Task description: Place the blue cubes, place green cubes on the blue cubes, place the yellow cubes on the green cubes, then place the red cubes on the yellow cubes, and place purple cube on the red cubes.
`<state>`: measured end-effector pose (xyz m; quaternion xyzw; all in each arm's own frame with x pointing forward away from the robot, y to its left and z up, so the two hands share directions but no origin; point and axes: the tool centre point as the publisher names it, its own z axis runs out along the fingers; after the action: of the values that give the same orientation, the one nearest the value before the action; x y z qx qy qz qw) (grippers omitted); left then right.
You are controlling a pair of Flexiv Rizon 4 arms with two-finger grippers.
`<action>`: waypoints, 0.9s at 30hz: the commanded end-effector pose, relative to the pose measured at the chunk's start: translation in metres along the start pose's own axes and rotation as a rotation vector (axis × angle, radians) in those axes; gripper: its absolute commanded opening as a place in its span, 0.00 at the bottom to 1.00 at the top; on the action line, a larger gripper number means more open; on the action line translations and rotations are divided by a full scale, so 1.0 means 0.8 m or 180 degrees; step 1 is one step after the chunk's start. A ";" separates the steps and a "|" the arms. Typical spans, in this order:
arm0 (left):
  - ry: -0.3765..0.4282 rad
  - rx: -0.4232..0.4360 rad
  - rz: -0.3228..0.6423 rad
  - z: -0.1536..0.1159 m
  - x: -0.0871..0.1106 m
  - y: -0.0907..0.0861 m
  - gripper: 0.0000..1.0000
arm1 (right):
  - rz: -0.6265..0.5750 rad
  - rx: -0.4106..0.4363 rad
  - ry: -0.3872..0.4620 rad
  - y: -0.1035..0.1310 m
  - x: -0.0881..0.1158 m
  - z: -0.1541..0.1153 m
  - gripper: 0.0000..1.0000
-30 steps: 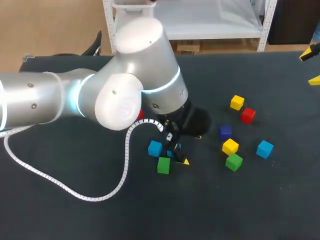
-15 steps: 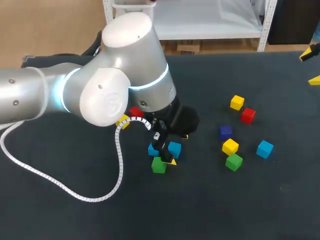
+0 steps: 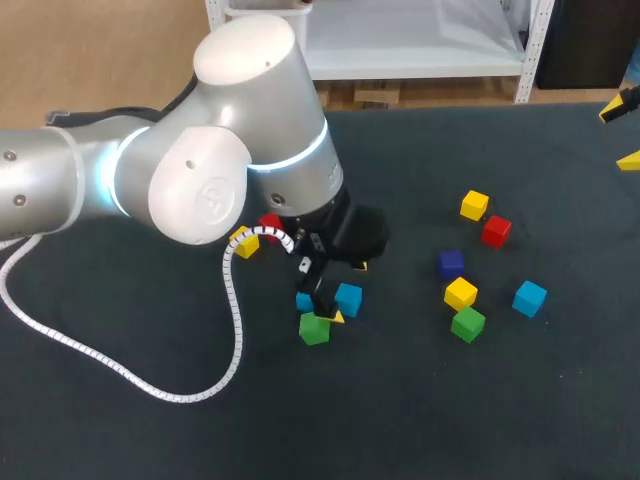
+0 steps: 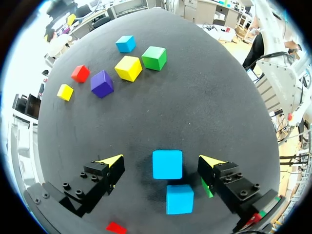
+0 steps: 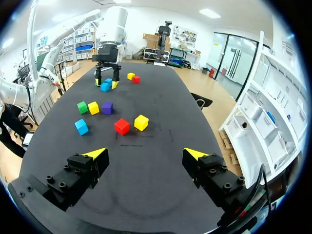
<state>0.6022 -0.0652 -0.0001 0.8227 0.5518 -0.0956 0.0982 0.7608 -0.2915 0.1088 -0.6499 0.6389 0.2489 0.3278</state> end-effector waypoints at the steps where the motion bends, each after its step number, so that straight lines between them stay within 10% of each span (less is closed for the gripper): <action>1: 0.0006 0.0000 0.0000 0.000 0.001 0.003 0.75 | -0.0002 0.0012 0.0002 0.002 -0.001 0.000 1.00; 8: 0.0000 0.0027 0.0029 0.001 -0.002 0.003 0.56 | -0.0002 0.0012 0.0002 0.002 -0.001 0.000 1.00; 14: 0.0020 0.0041 0.0021 0.002 -0.002 0.001 0.00 | -0.0002 0.0012 0.0002 0.002 -0.001 0.000 1.00; 27: -0.0077 -0.0204 -0.0633 -0.048 0.004 0.033 0.00 | -0.0002 0.0012 0.0002 0.002 -0.001 0.000 1.00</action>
<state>0.6262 -0.0667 0.0315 0.7709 0.6178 -0.0945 0.1230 0.7608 -0.2915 0.1088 -0.6499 0.6389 0.2489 0.3279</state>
